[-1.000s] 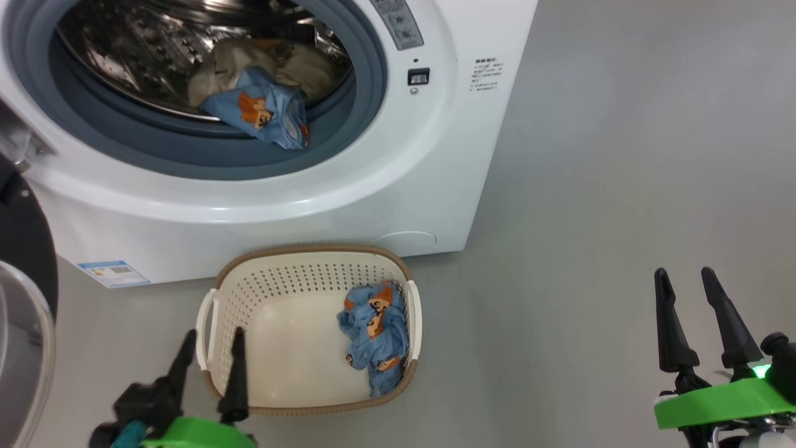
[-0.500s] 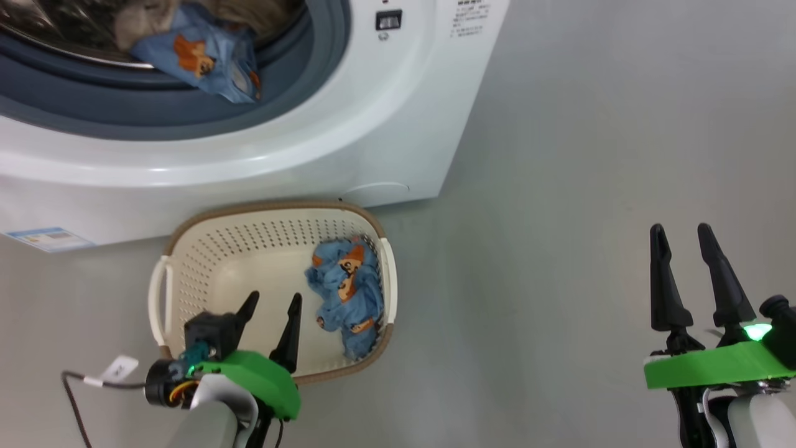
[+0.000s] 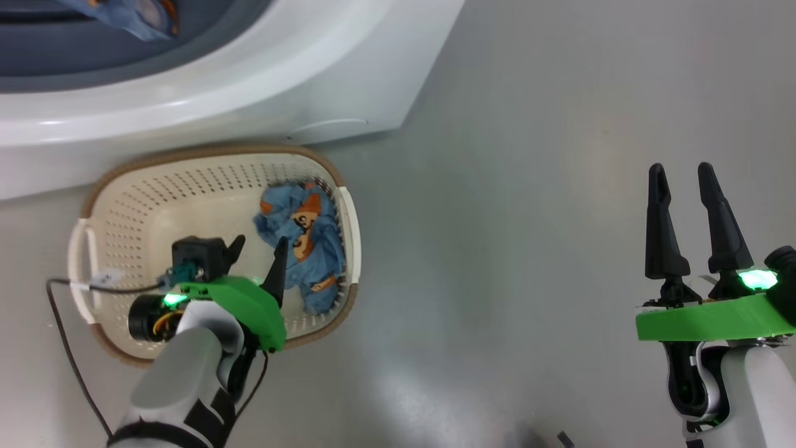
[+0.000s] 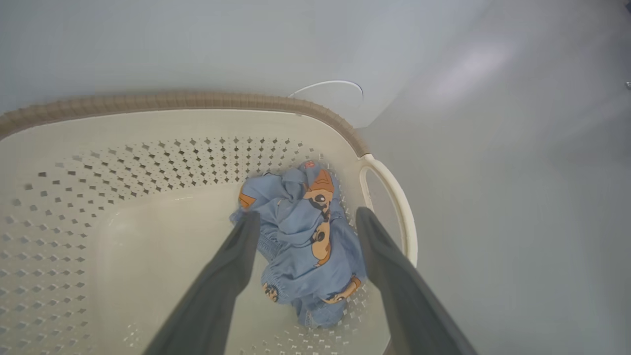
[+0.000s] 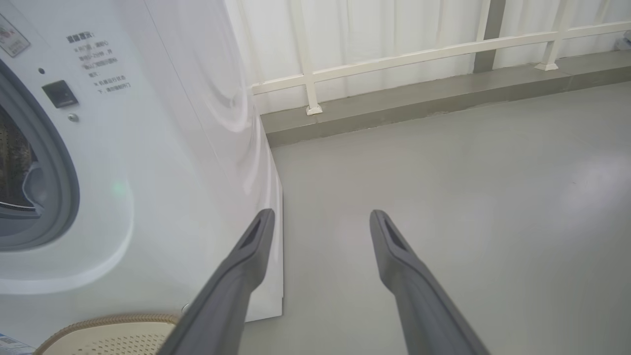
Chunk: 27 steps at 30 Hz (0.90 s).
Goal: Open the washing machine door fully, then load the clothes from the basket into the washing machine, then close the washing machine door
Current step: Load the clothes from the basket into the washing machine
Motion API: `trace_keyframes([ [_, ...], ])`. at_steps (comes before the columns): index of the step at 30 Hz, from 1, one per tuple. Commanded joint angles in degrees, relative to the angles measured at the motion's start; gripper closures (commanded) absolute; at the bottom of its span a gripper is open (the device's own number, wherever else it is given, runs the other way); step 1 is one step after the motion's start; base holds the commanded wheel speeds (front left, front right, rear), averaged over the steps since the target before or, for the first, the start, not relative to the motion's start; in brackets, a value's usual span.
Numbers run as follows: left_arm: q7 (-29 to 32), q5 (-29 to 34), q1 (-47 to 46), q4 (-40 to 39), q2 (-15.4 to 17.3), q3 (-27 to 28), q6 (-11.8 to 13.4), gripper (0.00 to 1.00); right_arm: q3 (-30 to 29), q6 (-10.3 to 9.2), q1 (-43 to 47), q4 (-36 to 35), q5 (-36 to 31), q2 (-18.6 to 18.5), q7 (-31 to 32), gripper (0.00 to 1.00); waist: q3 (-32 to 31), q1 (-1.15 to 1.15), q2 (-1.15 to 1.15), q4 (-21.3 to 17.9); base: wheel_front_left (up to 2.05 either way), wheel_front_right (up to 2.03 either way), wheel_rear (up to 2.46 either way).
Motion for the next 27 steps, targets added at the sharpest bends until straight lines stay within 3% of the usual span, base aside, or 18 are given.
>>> trace_keyframes([
  [1, 0.60, -1.10, -1.09, 0.10, 1.88, 0.09, 0.03, 0.00, 1.38, 0.26, -0.58, -1.48, -0.33, -0.08, -0.45, 0.00, 3.76, 0.00, 0.00, -2.72, 0.00, 0.00, 0.00],
  [15, 8.88, -11.34, -5.89, 2.56, 6.62, -7.97, 0.03, 0.00, 3.71, 0.26, -2.12, -1.70, 0.86, 0.38, -0.45, 0.00, 8.96, 0.00, 0.00, -6.51, 0.00, 0.00, 0.00],
  [27, 10.55, -17.41, -9.47, 2.71, 9.29, -13.74, 0.03, 0.00, 5.34, 0.26, -2.63, -2.45, 2.43, 0.39, -0.45, 0.00, 12.22, 0.00, 0.00, -8.26, 0.00, 0.00, 0.00],
])
